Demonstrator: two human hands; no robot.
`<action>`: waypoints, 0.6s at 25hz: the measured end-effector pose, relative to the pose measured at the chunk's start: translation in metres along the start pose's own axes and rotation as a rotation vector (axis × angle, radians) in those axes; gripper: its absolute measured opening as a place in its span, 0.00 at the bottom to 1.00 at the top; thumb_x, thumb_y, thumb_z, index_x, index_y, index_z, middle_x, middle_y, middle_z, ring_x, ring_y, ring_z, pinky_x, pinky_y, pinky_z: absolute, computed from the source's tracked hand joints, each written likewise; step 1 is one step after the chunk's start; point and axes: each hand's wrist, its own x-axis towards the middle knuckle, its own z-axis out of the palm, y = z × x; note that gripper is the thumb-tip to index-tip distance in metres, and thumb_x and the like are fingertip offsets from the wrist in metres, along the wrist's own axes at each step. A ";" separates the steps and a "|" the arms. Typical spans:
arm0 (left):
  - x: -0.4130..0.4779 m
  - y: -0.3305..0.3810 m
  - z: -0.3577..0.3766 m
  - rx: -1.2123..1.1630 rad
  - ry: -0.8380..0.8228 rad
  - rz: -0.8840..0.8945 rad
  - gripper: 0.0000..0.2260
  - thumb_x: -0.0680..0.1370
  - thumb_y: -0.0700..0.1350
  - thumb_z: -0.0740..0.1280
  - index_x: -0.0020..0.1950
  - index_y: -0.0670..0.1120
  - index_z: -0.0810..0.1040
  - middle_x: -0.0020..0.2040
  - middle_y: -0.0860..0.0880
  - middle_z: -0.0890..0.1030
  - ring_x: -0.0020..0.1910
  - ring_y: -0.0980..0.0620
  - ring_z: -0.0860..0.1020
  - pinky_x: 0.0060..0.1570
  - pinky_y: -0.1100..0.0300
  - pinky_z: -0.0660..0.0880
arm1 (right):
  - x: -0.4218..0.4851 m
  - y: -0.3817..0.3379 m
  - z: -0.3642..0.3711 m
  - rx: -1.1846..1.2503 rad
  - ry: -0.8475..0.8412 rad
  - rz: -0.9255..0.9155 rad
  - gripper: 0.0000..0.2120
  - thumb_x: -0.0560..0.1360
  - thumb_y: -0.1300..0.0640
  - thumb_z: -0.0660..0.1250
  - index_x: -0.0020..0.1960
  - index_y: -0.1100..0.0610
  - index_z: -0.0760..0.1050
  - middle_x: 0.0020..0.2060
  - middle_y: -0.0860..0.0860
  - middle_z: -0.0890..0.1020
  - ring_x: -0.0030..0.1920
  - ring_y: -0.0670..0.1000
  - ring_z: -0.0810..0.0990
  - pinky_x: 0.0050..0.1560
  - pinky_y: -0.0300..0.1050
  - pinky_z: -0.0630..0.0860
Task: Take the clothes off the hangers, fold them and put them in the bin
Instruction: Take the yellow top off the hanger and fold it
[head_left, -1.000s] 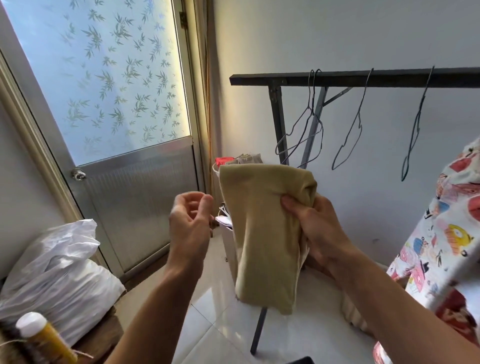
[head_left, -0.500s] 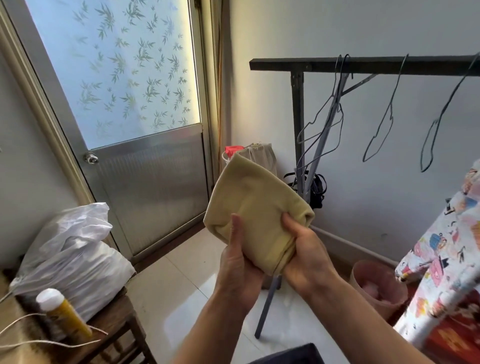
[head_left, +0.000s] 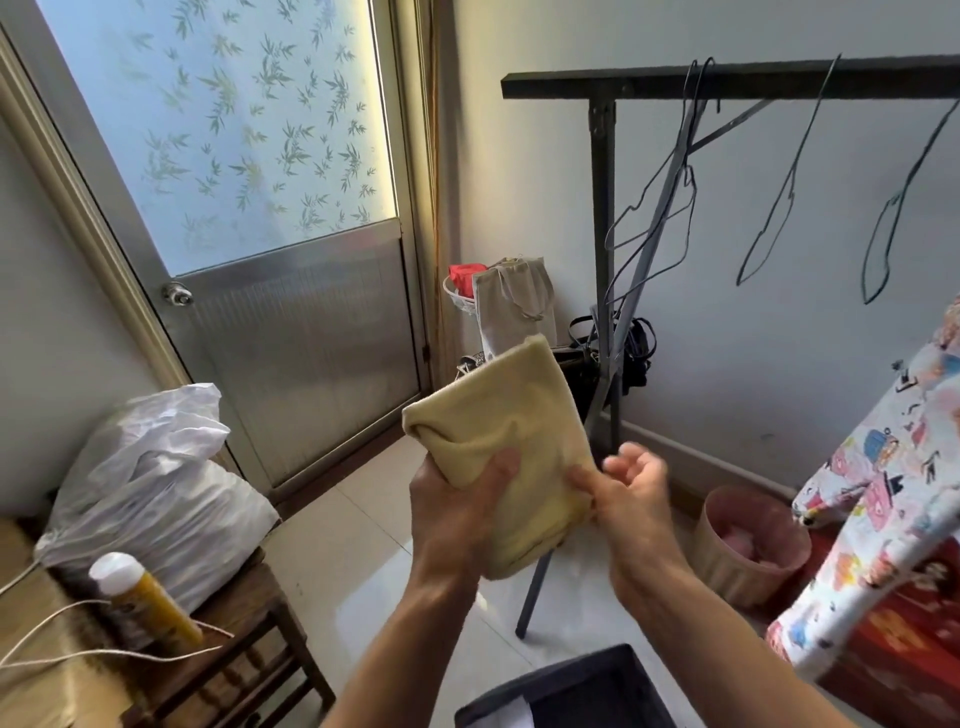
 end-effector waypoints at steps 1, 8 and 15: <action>0.001 -0.001 -0.005 0.151 -0.030 0.074 0.25 0.67 0.50 0.78 0.62 0.50 0.76 0.48 0.52 0.84 0.47 0.50 0.83 0.45 0.51 0.82 | 0.000 -0.005 -0.004 -0.131 0.004 -0.192 0.28 0.74 0.59 0.71 0.70 0.50 0.65 0.62 0.49 0.72 0.62 0.48 0.71 0.60 0.44 0.71; -0.027 -0.002 0.013 0.892 -0.083 0.300 0.31 0.72 0.56 0.72 0.72 0.58 0.63 0.51 0.50 0.83 0.46 0.48 0.82 0.46 0.52 0.80 | 0.019 -0.066 -0.005 -1.061 -0.461 -1.009 0.14 0.72 0.40 0.68 0.54 0.46 0.77 0.51 0.40 0.79 0.57 0.44 0.72 0.63 0.50 0.63; -0.061 -0.010 0.055 1.035 -0.088 0.295 0.27 0.71 0.63 0.68 0.67 0.58 0.69 0.50 0.53 0.83 0.44 0.52 0.81 0.46 0.55 0.80 | 0.047 -0.069 -0.049 -0.556 -0.517 -0.554 0.15 0.78 0.54 0.62 0.35 0.59 0.71 0.29 0.50 0.72 0.32 0.49 0.70 0.37 0.46 0.69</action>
